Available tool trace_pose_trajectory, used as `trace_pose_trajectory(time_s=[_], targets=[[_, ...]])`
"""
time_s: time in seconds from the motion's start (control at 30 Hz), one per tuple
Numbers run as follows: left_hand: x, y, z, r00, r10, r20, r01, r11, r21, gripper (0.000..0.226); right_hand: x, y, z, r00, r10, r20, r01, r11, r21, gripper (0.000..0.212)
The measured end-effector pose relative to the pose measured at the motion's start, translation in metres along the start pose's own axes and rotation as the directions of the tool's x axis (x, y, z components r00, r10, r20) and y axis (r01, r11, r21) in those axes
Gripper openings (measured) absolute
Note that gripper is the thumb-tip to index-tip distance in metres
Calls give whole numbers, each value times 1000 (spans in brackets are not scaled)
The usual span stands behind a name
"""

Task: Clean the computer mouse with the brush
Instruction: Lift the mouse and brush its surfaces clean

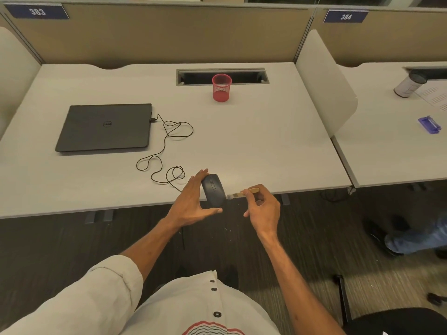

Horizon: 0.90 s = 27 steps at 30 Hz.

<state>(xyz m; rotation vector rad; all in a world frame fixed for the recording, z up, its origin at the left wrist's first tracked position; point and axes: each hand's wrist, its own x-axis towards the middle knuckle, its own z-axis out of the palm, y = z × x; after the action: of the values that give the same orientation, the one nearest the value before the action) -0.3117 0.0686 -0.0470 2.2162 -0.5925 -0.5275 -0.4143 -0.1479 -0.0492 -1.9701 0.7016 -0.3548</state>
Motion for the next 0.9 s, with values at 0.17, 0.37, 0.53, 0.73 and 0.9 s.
trace_pose_trajectory(time_s=[0.17,0.37,0.53,0.73,0.9], targets=[[-3,-3,3,1000,28,0,-28,999,15,132,3,-8,0,997,70,-20,-61,956,286,6],[-7,1,5,999,47,10,-47,999,7,130,3,-13,16,977,176,117,-206,918,338,9],[-9,1,3,998,60,6,-60,998,23,130,7,-6,19,960,281,-11,-268,927,263,12],[-13,-1,2,998,66,-5,-66,998,24,129,12,-9,15,934,329,-141,-267,903,335,12],[-14,1,5,997,82,-7,-81,996,22,127,6,-19,22,978,192,76,-207,914,348,12]])
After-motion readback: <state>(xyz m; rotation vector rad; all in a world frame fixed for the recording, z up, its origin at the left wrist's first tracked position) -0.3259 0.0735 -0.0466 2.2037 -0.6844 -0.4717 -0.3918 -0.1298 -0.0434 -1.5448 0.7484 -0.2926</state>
